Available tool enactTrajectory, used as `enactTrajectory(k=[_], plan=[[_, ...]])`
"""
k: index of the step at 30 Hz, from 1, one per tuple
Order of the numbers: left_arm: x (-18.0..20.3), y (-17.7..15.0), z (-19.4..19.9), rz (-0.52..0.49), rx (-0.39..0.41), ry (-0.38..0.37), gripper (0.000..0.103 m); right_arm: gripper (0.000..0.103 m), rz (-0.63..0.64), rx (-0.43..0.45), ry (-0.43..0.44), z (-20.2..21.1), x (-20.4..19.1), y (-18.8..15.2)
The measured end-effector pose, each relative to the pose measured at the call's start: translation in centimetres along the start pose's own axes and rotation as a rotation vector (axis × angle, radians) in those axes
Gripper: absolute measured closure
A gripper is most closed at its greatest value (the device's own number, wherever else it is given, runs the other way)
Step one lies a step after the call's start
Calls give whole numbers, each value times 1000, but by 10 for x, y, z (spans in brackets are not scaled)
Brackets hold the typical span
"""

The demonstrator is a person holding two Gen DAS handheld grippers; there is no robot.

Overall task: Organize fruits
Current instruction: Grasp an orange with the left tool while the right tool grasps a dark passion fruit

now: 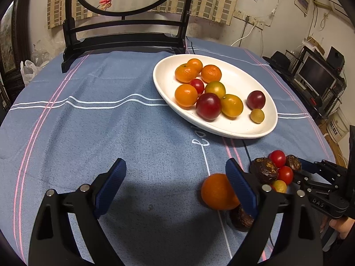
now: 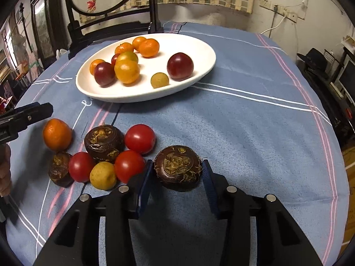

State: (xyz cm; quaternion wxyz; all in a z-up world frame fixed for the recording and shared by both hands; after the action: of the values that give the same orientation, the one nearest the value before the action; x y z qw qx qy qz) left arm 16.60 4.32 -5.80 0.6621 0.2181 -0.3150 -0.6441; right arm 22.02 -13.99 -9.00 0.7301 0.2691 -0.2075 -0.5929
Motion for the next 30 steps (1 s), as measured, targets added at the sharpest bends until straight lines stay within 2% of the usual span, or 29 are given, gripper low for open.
enactTrajectory(k=[6, 10, 15, 17, 18, 20, 26, 30], plan=[[15, -6, 1, -54, -21, -30, 14, 59, -100, 54, 32, 12, 11, -7], [29, -14, -2, -126, -30, -32, 15, 59, -125, 51, 57, 10, 14, -9], [40, -19, -7, -152, -19, -90, 30, 59, -122, 58, 75, 9, 12, -9], [46, -22, -9, -175, -21, -118, 40, 59, -123, 65, 78, 11, 12, -9], [49, -24, -11, -187, -29, -132, 42, 59, -124, 69, 81, 12, 12, -9], [56, -32, -21, -201, -83, -173, 54, 59, -125, 74, 85, 13, 11, -8], [55, -31, -25, -163, -86, -194, 60, 59, -129, 89, 97, 17, 13, -8], [52, -28, -21, -161, -58, -147, 60, 59, -137, 104, 94, 19, 14, -6]])
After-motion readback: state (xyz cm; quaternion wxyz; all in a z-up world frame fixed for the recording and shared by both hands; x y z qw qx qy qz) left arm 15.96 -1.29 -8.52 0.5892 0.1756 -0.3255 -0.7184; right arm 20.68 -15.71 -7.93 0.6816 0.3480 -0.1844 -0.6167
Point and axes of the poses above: each gripper's, at about its wrist camera, not at the fingertips, and z roughly against the way its jaws point, x to its right, y to its top, the point moved 5 cm from there along -z, roughly the way its jaws point, and after that the axes turned 4 degrees about x, right-handed, at the moved point
